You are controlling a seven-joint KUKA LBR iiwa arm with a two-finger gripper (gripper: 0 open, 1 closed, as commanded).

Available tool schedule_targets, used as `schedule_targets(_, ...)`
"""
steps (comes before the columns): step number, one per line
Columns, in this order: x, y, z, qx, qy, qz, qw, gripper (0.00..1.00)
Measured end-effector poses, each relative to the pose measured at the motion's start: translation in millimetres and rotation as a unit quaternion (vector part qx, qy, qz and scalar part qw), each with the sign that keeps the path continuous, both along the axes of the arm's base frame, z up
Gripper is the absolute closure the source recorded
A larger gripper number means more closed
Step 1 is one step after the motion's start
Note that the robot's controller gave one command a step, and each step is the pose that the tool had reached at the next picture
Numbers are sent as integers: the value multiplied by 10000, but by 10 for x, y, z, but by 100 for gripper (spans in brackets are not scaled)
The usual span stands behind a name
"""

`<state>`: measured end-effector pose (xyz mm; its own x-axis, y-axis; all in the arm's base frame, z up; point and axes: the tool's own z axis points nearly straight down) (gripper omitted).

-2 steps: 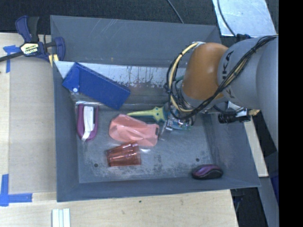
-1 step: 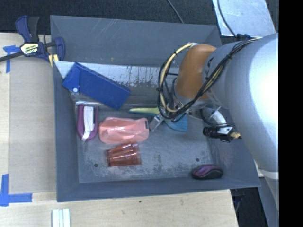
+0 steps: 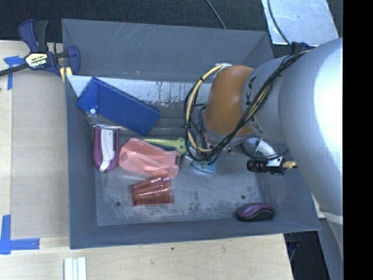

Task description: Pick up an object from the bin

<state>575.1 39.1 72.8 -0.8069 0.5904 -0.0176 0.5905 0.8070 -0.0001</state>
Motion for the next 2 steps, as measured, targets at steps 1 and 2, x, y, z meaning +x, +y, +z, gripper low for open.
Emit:
schedule_targets(1, 0, 0, 1, 0, 0, 2, 10000, 100)
schedule_targets(2, -19, 7, 287, 8, 27, 7, 10000, 100)
